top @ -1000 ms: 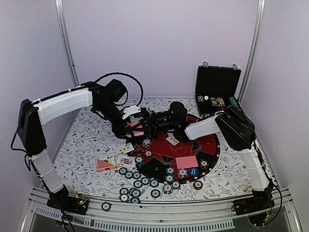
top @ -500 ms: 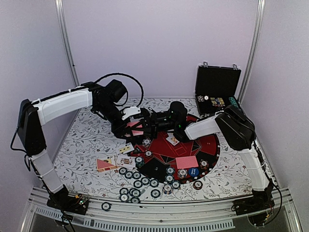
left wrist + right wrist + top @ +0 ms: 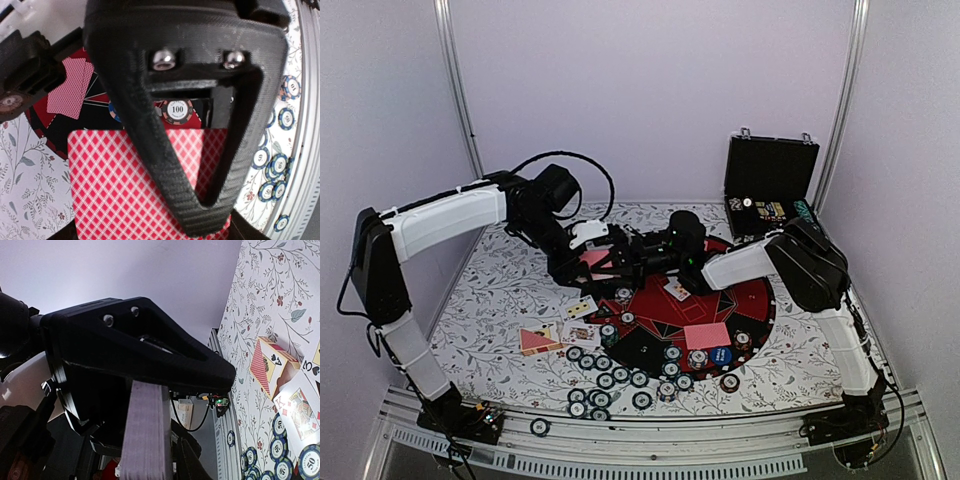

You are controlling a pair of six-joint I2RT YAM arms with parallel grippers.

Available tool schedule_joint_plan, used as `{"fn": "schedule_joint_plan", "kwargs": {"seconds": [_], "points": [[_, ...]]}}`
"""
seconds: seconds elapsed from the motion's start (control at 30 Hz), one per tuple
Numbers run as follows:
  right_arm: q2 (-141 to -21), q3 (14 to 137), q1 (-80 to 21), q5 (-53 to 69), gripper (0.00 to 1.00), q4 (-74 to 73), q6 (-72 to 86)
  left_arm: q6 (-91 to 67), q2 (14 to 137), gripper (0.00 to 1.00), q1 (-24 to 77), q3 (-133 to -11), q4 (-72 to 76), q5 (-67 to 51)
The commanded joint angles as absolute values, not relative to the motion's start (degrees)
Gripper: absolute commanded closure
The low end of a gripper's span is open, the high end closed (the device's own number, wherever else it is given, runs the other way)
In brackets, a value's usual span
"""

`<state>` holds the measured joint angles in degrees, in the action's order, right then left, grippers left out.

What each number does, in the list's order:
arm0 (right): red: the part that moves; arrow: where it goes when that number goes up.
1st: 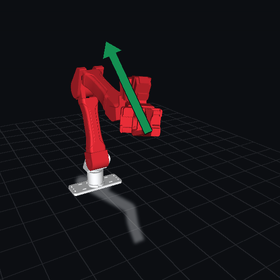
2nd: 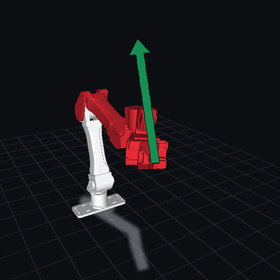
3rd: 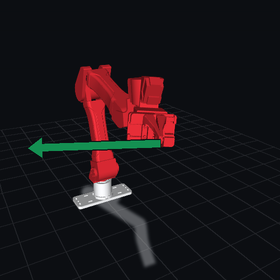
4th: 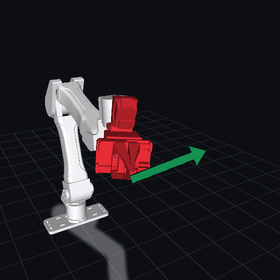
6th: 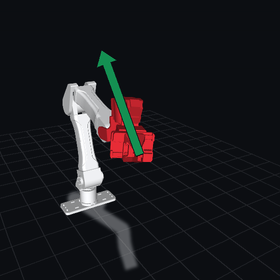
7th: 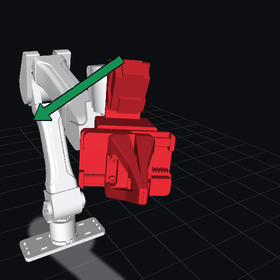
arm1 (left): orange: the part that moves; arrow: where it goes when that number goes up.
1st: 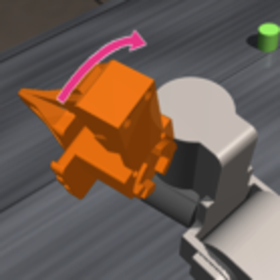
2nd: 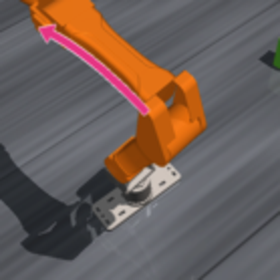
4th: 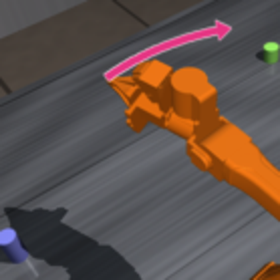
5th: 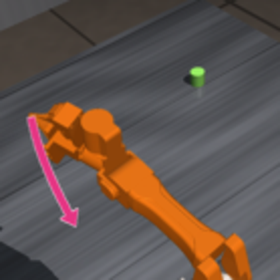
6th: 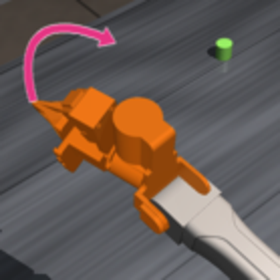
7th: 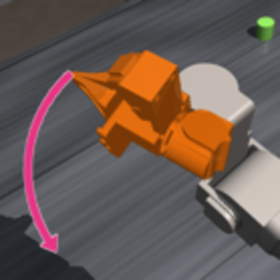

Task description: Distribute texas hold em gaming equipment

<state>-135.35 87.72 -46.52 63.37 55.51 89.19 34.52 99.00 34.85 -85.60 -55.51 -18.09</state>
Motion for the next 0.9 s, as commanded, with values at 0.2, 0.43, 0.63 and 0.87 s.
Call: {"fn": "schedule_joint_plan", "kwargs": {"seconds": [0.2, 0.43, 0.63, 0.87], "points": [[-134.1, 88.6, -46.9, 64.3, 0.83, 51.7, 86.1, 36.8, 93.8, 0.13, 34.7, -84.2, -52.7, -19.1], [-134.1, 89.0, -47.0, 64.3, 0.84, 50.7, 85.3, 38.4, 94.2, 0.0, 35.2, -84.5, -53.7, -20.3], [-134.1, 89.2, -47.2, 64.4, 0.85, 50.1, 84.8, 39.5, 95.8, 0.0, 35.5, -83.5, -55.5, -19.3], [-134.4, 90.0, -47.4, 64.6, 0.86, 49.9, 84.8, 39.2, 97.7, 0.01, 35.6, -84.7, -55.3, -16.7]]}}
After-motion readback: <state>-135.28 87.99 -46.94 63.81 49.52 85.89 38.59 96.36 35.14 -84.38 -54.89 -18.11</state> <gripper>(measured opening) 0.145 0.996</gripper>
